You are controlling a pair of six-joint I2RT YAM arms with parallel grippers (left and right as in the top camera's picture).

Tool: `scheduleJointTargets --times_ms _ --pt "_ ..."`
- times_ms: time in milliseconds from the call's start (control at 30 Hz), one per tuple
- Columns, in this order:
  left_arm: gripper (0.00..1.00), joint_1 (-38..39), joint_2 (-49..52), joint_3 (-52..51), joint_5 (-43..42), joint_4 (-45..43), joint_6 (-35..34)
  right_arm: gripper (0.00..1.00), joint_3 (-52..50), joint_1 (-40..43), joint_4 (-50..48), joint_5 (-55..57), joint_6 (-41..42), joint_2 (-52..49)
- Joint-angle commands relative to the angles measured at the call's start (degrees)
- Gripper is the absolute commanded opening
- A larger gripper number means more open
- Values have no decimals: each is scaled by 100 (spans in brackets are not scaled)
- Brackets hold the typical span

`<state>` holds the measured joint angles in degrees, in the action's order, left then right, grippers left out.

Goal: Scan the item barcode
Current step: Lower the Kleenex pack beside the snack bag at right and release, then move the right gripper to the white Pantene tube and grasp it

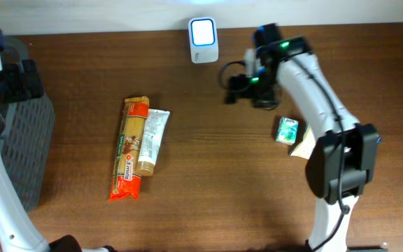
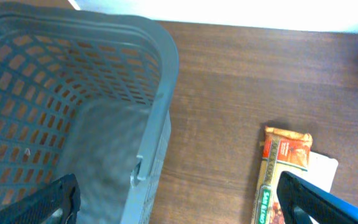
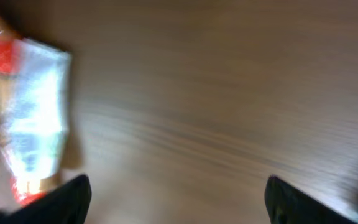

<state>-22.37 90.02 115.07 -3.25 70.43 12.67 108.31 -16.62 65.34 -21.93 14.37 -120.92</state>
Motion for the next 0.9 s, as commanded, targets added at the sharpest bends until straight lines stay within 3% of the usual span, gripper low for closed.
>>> scheduleJointTargets --times_ms 0,67,200,467,500,600,667,733,767,800,833,867 --pt "99 -31 2 15 -44 -2 70 88 -323 -1088 -872 -590 614 -109" --pt "99 -31 2 15 -44 -2 70 88 -332 -1816 -1766 -195 1416 -317" --pt "99 -31 2 15 -44 -2 70 89 -334 -2616 -2581 616 2597 -824" --pt "99 -31 2 15 -44 -2 70 92 -363 -2702 -2789 549 2664 -1510" --pt "99 -31 2 15 -44 -2 70 90 -363 -2697 -2789 551 2660 -1510" --pt "99 -31 2 15 -44 -2 70 59 -363 -2697 -2761 551 2610 -1510" --pt "99 -31 2 15 -44 -2 70 39 -363 -2675 -2643 551 2114 -1510" --pt "99 -31 2 15 -44 -2 70 36 -243 -2555 -2039 546 1423 -1499" --pt "99 -31 2 15 -44 -2 70 37 50 -2387 -1207 557 350 -1497" --pt "99 -31 4 15 -44 -2 70 41 164 -2315 -850 621 -208 -1497" --pt "99 -31 4 15 -44 -2 70 57 398 -2144 0 1069 -1650 -1497" --pt "99 -31 2 15 -44 -2 70 72 479 -1993 605 1910 -2568 -1497"
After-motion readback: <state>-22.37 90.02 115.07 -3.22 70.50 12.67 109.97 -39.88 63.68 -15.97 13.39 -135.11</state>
